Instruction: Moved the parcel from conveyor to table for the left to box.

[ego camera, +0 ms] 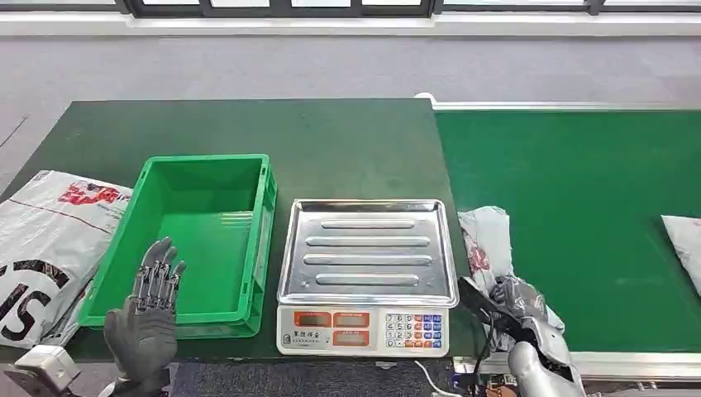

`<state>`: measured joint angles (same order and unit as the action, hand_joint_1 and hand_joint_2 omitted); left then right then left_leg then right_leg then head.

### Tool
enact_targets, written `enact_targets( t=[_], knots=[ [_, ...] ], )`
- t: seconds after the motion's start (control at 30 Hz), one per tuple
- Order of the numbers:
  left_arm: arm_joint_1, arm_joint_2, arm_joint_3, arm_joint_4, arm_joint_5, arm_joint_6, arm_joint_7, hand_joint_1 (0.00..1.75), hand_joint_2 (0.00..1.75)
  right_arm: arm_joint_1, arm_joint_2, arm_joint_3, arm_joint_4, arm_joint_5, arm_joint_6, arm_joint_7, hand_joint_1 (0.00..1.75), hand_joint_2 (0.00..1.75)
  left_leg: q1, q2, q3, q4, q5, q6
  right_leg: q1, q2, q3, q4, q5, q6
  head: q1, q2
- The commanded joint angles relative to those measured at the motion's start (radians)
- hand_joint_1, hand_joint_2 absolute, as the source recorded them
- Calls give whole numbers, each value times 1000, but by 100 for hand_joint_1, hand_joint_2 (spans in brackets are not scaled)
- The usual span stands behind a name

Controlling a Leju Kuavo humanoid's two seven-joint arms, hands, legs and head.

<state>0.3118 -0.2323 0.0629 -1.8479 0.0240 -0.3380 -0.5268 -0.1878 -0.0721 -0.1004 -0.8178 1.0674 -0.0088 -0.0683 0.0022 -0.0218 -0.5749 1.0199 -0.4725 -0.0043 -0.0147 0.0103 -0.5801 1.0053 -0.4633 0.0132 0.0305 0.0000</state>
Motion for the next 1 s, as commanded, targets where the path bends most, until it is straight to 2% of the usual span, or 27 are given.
enact_targets(
  t=[0.03,0.1,0.13,0.23,0.27,0.33,0.43,0.5,0.53,0.6,0.67,1.0],
  knots=[
    [0,-4,40,23,-2,0,4,0,0,37,23,94,-11,14,10,26,175,175,1,1,2,-3,0,-1,1,-1,2,-3,0,-2,0,0],
    [8,-9,45,13,-6,0,4,0,0,28,31,92,-36,21,-23,36,175,175,1,3,2,-3,0,-1,1,0,2,-2,0,-2,0,0],
    [15,-15,50,5,-6,2,2,0,0,24,36,81,-69,26,-82,43,175,175,1,2,1,-1,-1,-1,1,1,1,-1,0,-1,0,0],
    [38,-41,76,-19,-18,-9,-9,0,0,24,49,9,-276,7,-222,38,175,175,0,5,0,-1,-1,-1,0,3,-1,0,0,-2,0,0],
    [44,-49,81,-25,-28,-16,-16,0,0,36,51,-31,-394,7,-305,29,175,175,-1,4,-2,0,-1,-1,0,3,-3,2,-1,-2,0,0],
    [47,-56,84,-27,-37,-19,-21,0,0,66,42,-63,-530,-3,-250,34,175,175,-1,6,-3,0,-1,-1,-1,4,-5,3,-1,-2,0,0],
    [44,-57,84,-24,-38,-19,-21,0,0,77,49,-71,-532,-1,-246,31,175,175,-1,3,-6,0,-1,-1,-1,1,-7,2,-1,-2,0,0],
    [43,-57,85,-22,-40,-19,-26,0,0,87,55,-99,-579,9,-390,-28,175,175,-1,0,-3,-1,0,-1,0,-2,-3,0,-1,-2,0,0],
    [43,-58,86,-20,-40,-18,-29,0,0,104,55,-114,-646,-5,-422,-43,175,175,0,1,-3,-2,0,-2,0,-2,-3,-1,-1,-2,0,0],
    [37,-55,83,-11,-38,-19,-30,0,0,151,60,-138,-811,0,-438,-52,175,175,-1,0,-4,-1,0,-2,-1,-2,-4,1,-1,-2,0,0],
    [31,-50,77,-1,-40,-13,-31,0,0,176,61,-137,-893,11,-437,-71,175,175,-3,-2,-6,0,0,-2,-2,-4,-7,3,-2,-2,0,0],
    [20,-45,64,-3,-39,-14,-26,0,0,199,54,-101,-905,15,-455,-79,175,175,-2,-1,-4,-2,1,-2,-1,-3,-4,0,0,-2,0,0]
  ],
)
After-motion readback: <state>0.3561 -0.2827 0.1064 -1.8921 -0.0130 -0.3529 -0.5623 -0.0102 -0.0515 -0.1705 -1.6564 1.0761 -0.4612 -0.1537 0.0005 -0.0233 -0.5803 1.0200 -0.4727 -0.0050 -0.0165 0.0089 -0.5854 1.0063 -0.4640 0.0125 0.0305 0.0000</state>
